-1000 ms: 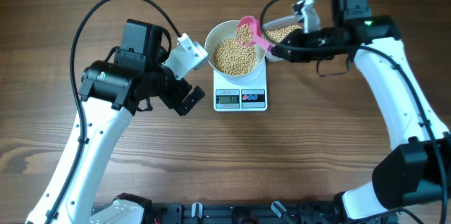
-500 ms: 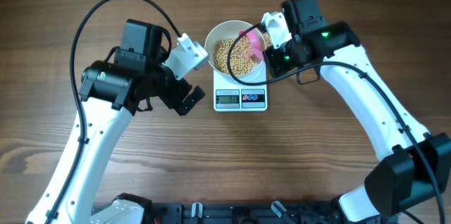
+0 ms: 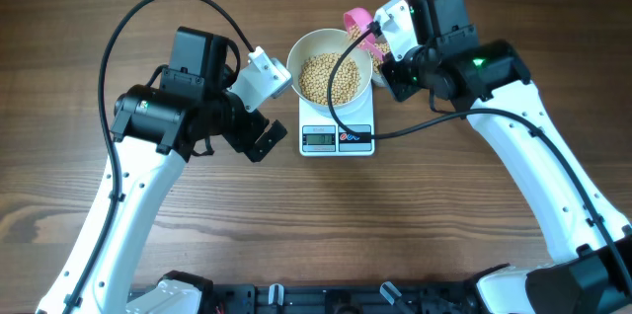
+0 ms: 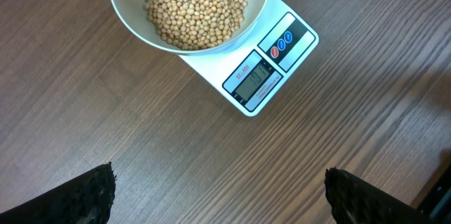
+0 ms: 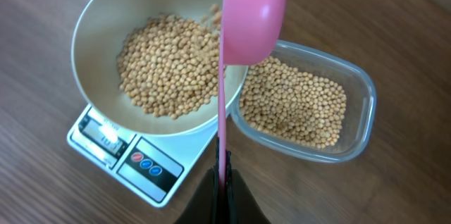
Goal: Scoop item into bowl and weigh 150g on scale
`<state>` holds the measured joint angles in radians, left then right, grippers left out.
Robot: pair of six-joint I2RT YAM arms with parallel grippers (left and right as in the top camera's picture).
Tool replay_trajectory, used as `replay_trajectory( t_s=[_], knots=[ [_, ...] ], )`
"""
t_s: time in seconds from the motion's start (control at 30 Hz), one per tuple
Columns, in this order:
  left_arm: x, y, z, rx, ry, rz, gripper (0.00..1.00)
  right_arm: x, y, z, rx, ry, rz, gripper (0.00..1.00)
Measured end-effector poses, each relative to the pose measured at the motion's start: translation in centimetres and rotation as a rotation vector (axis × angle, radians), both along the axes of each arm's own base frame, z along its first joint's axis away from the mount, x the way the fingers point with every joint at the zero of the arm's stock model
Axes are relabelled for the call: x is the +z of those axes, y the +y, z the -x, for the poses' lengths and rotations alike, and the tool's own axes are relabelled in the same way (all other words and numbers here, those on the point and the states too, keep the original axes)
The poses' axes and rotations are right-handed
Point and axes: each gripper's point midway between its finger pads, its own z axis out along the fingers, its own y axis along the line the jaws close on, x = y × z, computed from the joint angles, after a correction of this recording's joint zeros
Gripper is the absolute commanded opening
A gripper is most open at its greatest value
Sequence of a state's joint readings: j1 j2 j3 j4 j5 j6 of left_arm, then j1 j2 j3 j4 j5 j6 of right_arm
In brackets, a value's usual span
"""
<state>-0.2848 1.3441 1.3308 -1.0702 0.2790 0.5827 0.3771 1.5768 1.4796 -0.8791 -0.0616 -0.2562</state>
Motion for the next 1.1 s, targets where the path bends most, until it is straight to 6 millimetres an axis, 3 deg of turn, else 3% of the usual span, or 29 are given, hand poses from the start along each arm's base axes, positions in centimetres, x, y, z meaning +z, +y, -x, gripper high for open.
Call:
replay_trajectory(
  t_s=[0.3,0.87,1.1],
  knots=[
    [0.0,0.0,0.0,0.0,0.0,0.0,1.0,-0.1,1.1,0.6,0.087,-0.005,0.016,0.04],
    [0.0,0.0,0.0,0.0,0.0,0.0,1.0,0.1,2.2,1.1,0.162,-0.105,0.237,0.04],
    [0.0,0.0,0.0,0.0,0.0,0.0,1.0,0.1,2.6,1.1,0.101,-0.075,0.148,0.04]
  ],
)
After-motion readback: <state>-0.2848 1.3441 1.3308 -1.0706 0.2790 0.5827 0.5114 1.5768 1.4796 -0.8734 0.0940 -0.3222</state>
